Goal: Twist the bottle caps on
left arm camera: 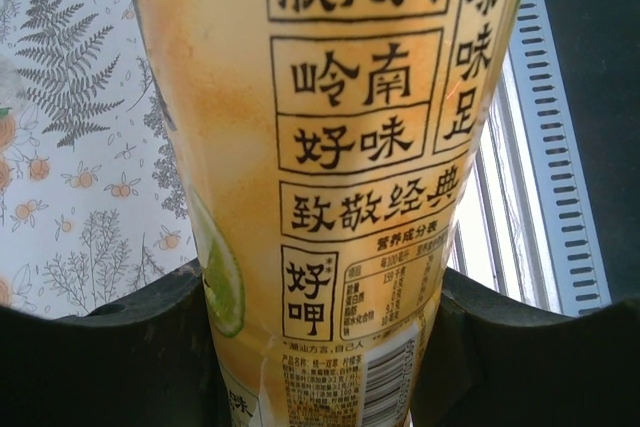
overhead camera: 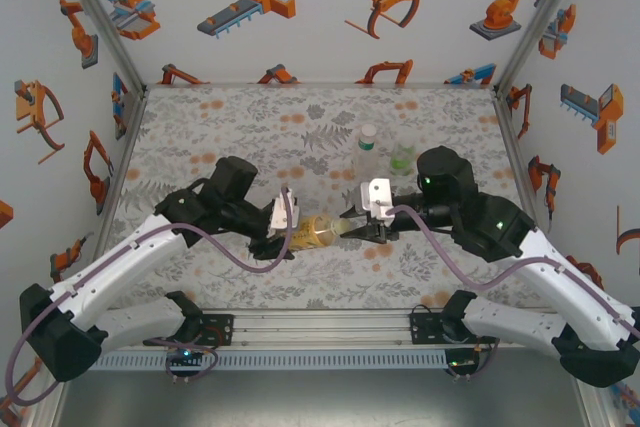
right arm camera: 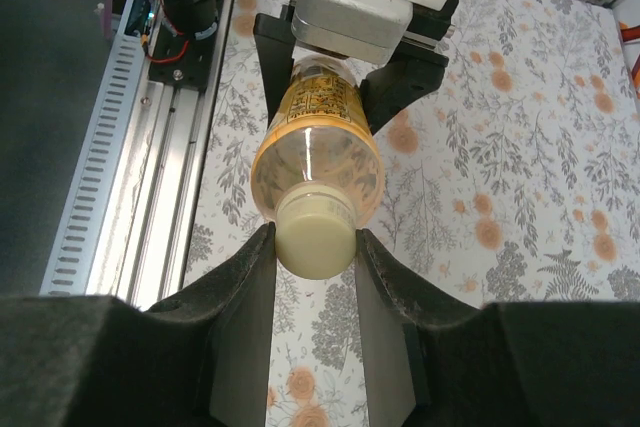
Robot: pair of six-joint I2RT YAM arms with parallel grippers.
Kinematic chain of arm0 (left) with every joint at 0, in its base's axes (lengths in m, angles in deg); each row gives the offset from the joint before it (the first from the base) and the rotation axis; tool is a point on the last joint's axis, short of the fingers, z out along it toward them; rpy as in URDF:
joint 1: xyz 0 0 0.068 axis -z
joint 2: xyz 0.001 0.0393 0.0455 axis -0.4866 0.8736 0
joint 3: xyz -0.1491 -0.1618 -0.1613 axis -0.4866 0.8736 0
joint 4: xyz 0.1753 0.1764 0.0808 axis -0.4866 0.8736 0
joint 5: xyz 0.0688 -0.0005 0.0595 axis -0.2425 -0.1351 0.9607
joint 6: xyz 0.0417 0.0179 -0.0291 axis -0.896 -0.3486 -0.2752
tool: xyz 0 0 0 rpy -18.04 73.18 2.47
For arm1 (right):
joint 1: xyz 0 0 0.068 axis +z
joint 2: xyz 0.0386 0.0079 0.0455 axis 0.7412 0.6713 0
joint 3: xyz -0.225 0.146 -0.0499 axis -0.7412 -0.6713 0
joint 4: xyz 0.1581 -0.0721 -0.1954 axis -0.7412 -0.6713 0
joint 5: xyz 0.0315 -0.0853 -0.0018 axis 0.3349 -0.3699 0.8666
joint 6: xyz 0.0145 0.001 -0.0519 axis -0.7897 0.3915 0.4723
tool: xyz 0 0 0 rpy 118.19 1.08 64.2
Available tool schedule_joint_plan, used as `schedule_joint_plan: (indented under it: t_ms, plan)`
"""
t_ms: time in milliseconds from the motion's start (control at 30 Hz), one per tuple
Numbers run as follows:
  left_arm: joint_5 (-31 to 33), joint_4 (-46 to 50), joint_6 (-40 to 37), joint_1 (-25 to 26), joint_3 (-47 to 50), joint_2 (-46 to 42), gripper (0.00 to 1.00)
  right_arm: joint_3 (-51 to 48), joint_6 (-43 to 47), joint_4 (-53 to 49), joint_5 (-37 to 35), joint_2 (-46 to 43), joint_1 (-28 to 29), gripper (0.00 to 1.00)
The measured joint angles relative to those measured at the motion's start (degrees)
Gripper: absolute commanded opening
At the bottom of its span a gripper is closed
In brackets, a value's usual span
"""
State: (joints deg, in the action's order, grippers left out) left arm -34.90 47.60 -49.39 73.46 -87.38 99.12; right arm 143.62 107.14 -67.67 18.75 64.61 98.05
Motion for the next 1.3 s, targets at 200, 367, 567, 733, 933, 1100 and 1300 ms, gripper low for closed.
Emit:
schedule_joint_plan:
  t_ms: [200, 367, 567, 733, 933, 1100, 1300]
  plan:
    - [3.7, 0.4, 0.1, -0.1, 0.0, -2.1, 0.0, -3.4, -9.1, 6.4, -1.4, -1.1, 0.0, 0.1]
    - [8.3, -1.0, 1.1, -0.2, 0.9, -4.5, 0.0, -7.0, -23.4, 13.8, -5.8, -2.1, 0.0, 0.0]
    - [13.7, -4.2, 3.0, -0.3, 2.1, -6.0, 0.0, -9.5, -47.0, 19.3, -15.6, -2.0, 0.0, 0.0]
    - [17.2, -6.0, 4.4, -0.5, 2.7, -6.2, 0.0, -12.0, -67.8, 22.4, -24.1, -1.6, 0.0, 0.0]
    - [20.4, -5.9, 5.7, -0.6, 3.1, -6.1, 0.0, -13.8, -81.4, 24.4, -28.8, -0.3, 0.0, 0.0]
    - [21.2, -5.8, 6.1, -0.6, 3.3, -6.0, 0.0, -13.8, -84.5, 24.4, -29.6, 0.5, -0.2, 0.05]
    - [20.7, -6.2, 6.1, -0.6, 3.4, -6.0, 0.0, -12.9, -83.4, 22.6, -29.7, 0.2, -0.1, 0.34]
